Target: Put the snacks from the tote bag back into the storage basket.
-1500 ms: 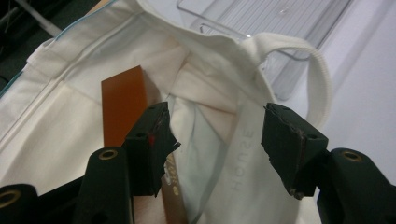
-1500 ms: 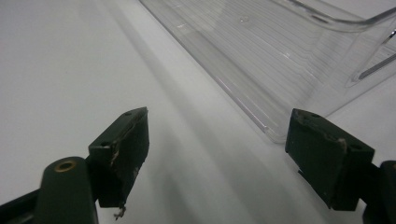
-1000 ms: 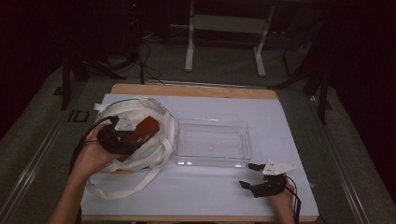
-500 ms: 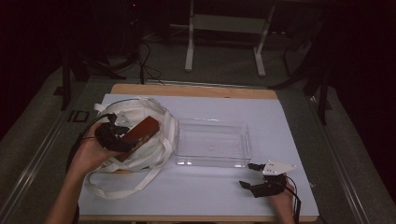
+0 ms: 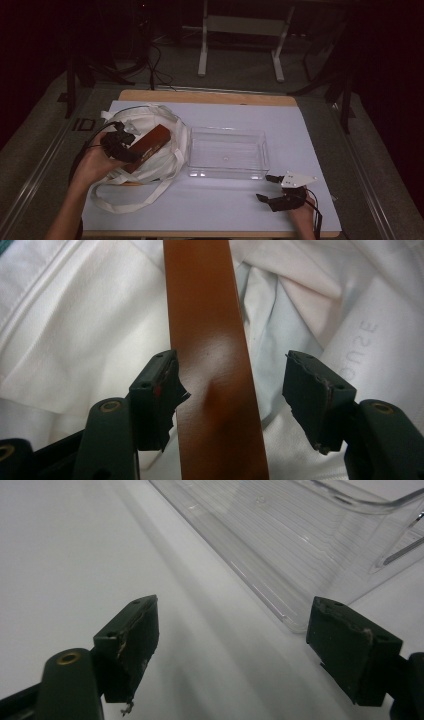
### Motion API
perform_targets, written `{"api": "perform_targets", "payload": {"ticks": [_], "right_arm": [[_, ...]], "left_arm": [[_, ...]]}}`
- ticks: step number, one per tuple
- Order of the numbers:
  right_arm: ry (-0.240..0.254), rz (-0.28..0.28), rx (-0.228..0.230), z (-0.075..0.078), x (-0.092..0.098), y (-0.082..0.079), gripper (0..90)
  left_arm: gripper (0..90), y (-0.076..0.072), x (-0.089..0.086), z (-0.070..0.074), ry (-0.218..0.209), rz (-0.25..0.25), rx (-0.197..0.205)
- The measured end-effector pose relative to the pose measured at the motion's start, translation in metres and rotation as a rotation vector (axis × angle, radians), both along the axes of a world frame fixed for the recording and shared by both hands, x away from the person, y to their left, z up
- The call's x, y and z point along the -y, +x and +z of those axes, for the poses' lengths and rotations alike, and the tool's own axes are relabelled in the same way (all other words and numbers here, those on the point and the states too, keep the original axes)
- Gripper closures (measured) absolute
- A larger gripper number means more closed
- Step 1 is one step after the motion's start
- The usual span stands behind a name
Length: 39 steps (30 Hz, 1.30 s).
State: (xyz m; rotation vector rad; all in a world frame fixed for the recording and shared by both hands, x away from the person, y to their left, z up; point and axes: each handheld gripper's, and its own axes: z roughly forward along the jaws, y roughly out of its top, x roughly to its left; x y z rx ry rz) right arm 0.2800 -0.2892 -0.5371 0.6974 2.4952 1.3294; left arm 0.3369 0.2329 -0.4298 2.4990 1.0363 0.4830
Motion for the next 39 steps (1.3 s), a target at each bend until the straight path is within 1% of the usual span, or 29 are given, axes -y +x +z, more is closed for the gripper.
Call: {"api": "perform_targets", "payload": {"ticks": [6, 7, 8, 10, 15, 16, 17, 21, 32, 39], "right_arm": [[-0.002, 0.0, 0.0, 0.0, 0.0, 0.0, 20.6], [-0.003, 0.0, 0.001, 0.0, 0.0, 0.0, 20.6], [-0.003, 0.0, 0.001, 0.0, 0.0, 0.0, 20.6], [-0.003, 0.001, 0.001, 0.0, 0.0, 0.0, 20.6], [-0.005, 0.002, 0.001, 0.0, 0.0, 0.0, 20.6], [-0.006, 0.002, 0.0, 0.0, 0.0, 0.0, 20.6], [-0.006, 0.002, 0.0, 0.0, 0.0, 0.0, 20.6], [-0.006, 0.003, 0.0, 0.0, 0.0, 0.0, 20.6], [-0.009, 0.005, 0.001, 0.0, -0.001, 0.0, 20.6], [-0.009, 0.006, 0.0, 0.0, -0.001, 0.0, 20.6]], "left_arm": [[38.6, 0.002, -0.001, -0.004, 0.023, 0.011, -0.017], [38.6, 0.002, -0.001, -0.007, 0.042, 0.01, -0.027], [38.5, 0.002, -0.001, -0.007, 0.042, 0.01, -0.027], [38.1, 0.004, -0.001, -0.009, 0.056, 0.023, -0.043], [35.2, 0.006, -0.004, -0.012, 0.053, 0.026, -0.057], [35.2, 0.007, -0.004, -0.013, 0.056, 0.032, -0.071], [34.7, 0.008, -0.005, -0.014, 0.059, 0.033, -0.073], [34.3, 0.01, -0.007, -0.016, 0.057, 0.049, -0.101], [33.5, 0.017, -0.01, -0.023, 0.061, 0.066, -0.178], [33.8, 0.022, -0.01, -0.027, 0.071, 0.075, -0.248]]}}
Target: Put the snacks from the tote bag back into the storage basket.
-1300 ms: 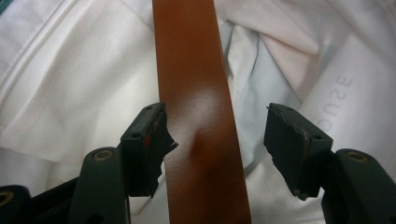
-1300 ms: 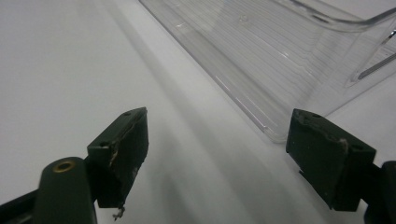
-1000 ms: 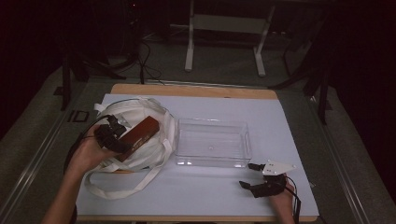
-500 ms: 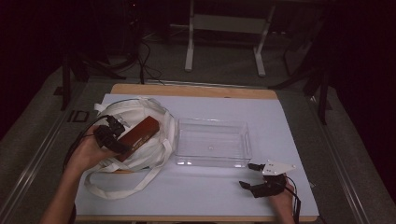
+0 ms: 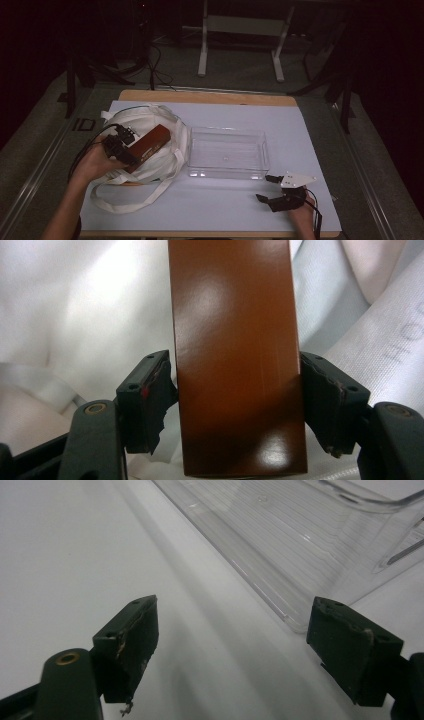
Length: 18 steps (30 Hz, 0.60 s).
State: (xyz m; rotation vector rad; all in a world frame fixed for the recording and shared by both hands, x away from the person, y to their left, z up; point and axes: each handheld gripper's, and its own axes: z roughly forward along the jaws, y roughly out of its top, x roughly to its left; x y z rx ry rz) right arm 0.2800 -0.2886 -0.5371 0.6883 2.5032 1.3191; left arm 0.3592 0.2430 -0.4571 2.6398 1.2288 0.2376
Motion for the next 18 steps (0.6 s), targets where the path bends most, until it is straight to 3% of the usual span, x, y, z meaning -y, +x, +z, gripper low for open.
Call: {"api": "perform_targets", "payload": {"ticks": [10, 18], "right_arm": [[0.0, 0.001, 0.0, -0.0001, -0.0001, 0.0001, 20.6], [-0.001, 0.001, 0.0, -0.0001, -0.0001, 0.0001, 20.6]], "left_arm": [[34.9, 0.0044, 0.001, -0.0069, 0.026, -0.006, -0.072], [36.4, 0.0081, 0.0033, -0.0079, 0.042, -0.005, -0.107]]}}
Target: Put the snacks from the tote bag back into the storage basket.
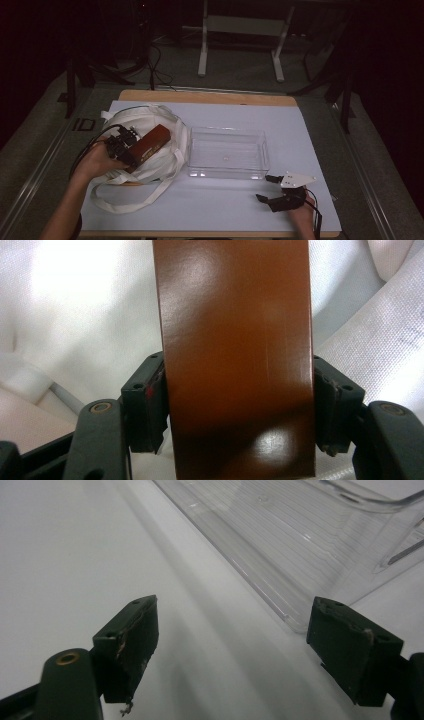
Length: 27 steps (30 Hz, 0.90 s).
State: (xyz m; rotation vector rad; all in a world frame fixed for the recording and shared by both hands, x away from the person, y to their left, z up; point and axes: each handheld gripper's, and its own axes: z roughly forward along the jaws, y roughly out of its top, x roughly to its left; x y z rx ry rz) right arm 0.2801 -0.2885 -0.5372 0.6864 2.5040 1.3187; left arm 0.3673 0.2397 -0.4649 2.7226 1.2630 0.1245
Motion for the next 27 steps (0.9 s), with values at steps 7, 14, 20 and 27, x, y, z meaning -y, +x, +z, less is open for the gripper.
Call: {"api": "perform_targets", "payload": {"ticks": [7, 14, 20, 27], "right_arm": [[0.0, 0.0, -0.001, 0.0, 0.0, 0.0, 20.6], [0.0, 0.001, -0.001, 0.0, 0.0, 0.0, 20.6], [-0.001, 0.001, -0.002, 0.0, 0.0, 0.0, 20.6], [-0.001, 0.001, -0.001, 0.0, 0.0, 0.0, 20.6]], "left_arm": [[38.0, 0.003, 0.001, -0.002, 0.011, 0.008, -0.03], [38.6, 0.005, 0.004, -0.002, 0.028, 0.004, -0.048], [38.3, 0.007, 0.005, -0.005, 0.044, 0.007, -0.071], [38.9, 0.009, 0.006, -0.014, 0.064, 0.002, -0.101]]}}
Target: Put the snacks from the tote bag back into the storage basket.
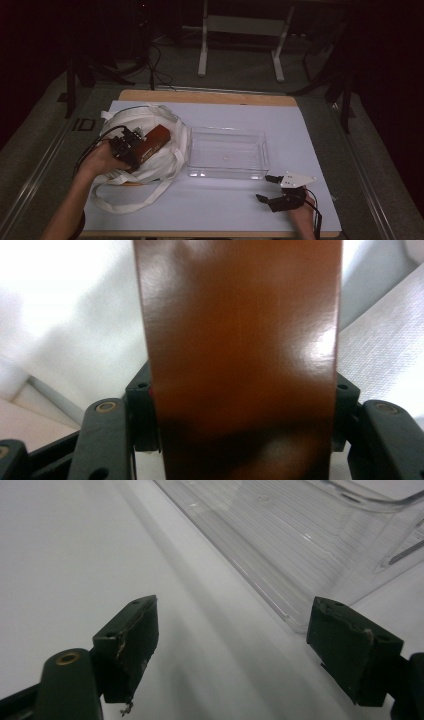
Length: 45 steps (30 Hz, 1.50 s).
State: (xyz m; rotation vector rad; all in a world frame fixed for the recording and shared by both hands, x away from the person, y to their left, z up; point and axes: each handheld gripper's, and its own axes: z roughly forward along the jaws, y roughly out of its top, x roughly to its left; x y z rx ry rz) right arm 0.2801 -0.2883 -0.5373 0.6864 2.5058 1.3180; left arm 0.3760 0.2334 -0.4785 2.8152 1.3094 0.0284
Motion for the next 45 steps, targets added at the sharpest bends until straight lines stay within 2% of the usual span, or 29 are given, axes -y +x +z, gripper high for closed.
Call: {"api": "perform_targets", "payload": {"ticks": [2, 9, 13, 19, 32, 40, 45], "right_arm": [[0.0, 0.0, 0.0, 0.0, 0.0, 0.0, 20.6], [0.0, 0.0, 0.0, 0.0, 0.0, 0.0, 20.6], [-0.001, 0.0, 0.0, 0.0, 0.0, 0.0, 20.6], [-0.001, 0.0, 0.0, 0.0, 0.0, 0.0, 20.6], [-0.001, 0.0, 0.0, 0.0, 0.0, 0.0, 20.6], [-0.001, 0.001, 0.001, 0.0, 0.0, 0.0, 20.6], [-0.002, 0.001, 0.001, 0.0, 0.0, 0.0, 20.6]], "left_arm": [[40.4, 0.0, 0.0, 0.001, -0.002, 0.003, 0.003], [42.9, -0.002, 0.002, 0.003, 0.03, -0.02, 0.022], [43.7, -0.004, 0.001, 0.006, 0.045, -0.03, 0.071], [44.1, -0.007, -0.003, 0.01, 0.045, -0.028, 0.098], [44.0, -0.011, -0.015, 0.034, -0.032, -0.017, 0.155], [44.0, -0.015, -0.018, 0.056, -0.077, -0.021, 0.204], [44.0, -0.018, -0.018, 0.071, -0.089, -0.05, 0.226]]}}
